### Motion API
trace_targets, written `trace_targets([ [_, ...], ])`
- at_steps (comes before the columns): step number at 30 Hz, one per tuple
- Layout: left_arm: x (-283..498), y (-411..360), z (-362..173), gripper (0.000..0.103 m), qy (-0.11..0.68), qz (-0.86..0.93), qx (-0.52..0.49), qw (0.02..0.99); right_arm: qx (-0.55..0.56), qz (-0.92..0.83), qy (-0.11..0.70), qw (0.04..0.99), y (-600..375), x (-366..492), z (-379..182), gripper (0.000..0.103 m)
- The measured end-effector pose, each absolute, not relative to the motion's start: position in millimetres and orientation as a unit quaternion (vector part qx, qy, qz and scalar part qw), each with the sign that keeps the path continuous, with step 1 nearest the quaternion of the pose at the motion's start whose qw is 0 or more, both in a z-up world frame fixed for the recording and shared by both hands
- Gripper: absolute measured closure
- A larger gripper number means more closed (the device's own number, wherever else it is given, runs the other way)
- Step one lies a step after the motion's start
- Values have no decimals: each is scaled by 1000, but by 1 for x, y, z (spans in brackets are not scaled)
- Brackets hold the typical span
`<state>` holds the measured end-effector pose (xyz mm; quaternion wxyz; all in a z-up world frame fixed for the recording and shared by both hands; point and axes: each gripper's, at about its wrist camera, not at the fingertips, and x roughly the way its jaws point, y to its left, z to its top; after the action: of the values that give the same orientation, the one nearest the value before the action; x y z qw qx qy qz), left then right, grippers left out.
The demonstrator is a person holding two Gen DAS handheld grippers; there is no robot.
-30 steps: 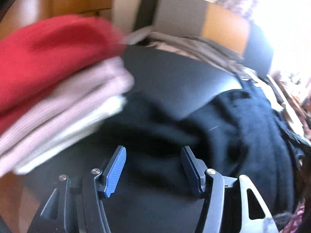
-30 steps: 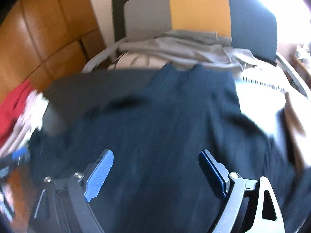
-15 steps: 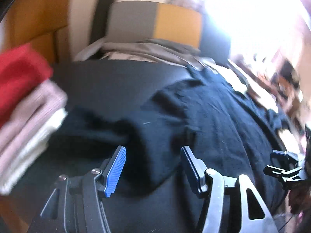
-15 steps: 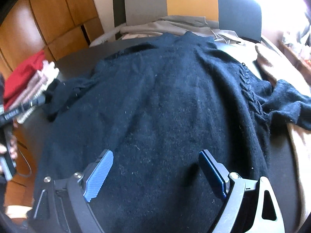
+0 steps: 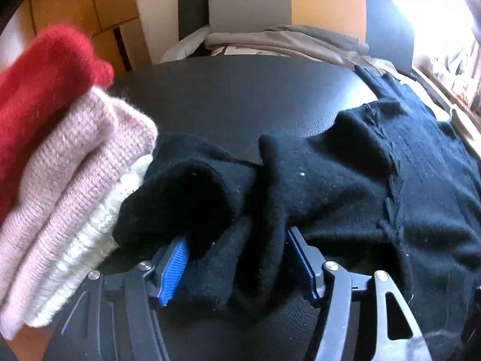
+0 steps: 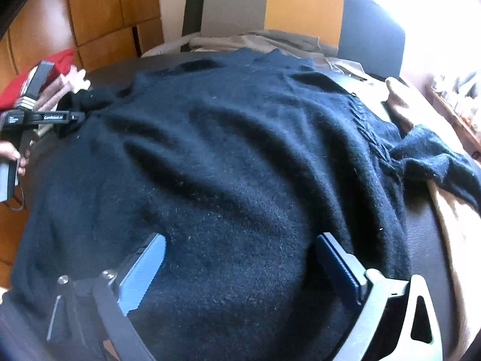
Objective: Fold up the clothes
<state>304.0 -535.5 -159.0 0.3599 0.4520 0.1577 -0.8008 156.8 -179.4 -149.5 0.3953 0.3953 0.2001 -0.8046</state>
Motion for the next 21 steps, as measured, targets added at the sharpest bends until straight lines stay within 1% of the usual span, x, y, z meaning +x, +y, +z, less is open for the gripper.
trace_targets([
  [2, 298, -524, -147, 42, 145, -797, 449, 377, 395, -806, 202, 392, -184, 156, -149, 0],
  [3, 296, -510, -135, 44, 145, -809, 431, 372, 399, -803, 200, 394, -185, 155, -148, 0],
  [5, 291, -484, -111, 44, 143, -832, 395, 361, 409, -797, 193, 401, -187, 153, -145, 0],
  [8, 262, -440, -94, 42, 107, -871, 366, 309, 427, -783, 160, 424, -179, 150, -129, 1],
  [12, 225, -419, -114, 42, 60, -865, 418, 272, 436, -781, 127, 429, -145, 146, -111, 1],
  [16, 200, -428, -145, 42, 42, -835, 474, 277, 456, -785, 125, 401, -108, 148, -116, 1],
  [17, 197, -435, -150, 40, 46, -831, 480, 278, 466, -784, 123, 391, -100, 148, -121, 1],
  [20, 190, -453, -153, 38, 56, -838, 467, 278, 490, -776, 106, 383, -85, 152, -135, 0],
  [21, 186, -459, -155, 37, 51, -838, 465, 283, 487, -777, 113, 383, -85, 155, -136, 0],
])
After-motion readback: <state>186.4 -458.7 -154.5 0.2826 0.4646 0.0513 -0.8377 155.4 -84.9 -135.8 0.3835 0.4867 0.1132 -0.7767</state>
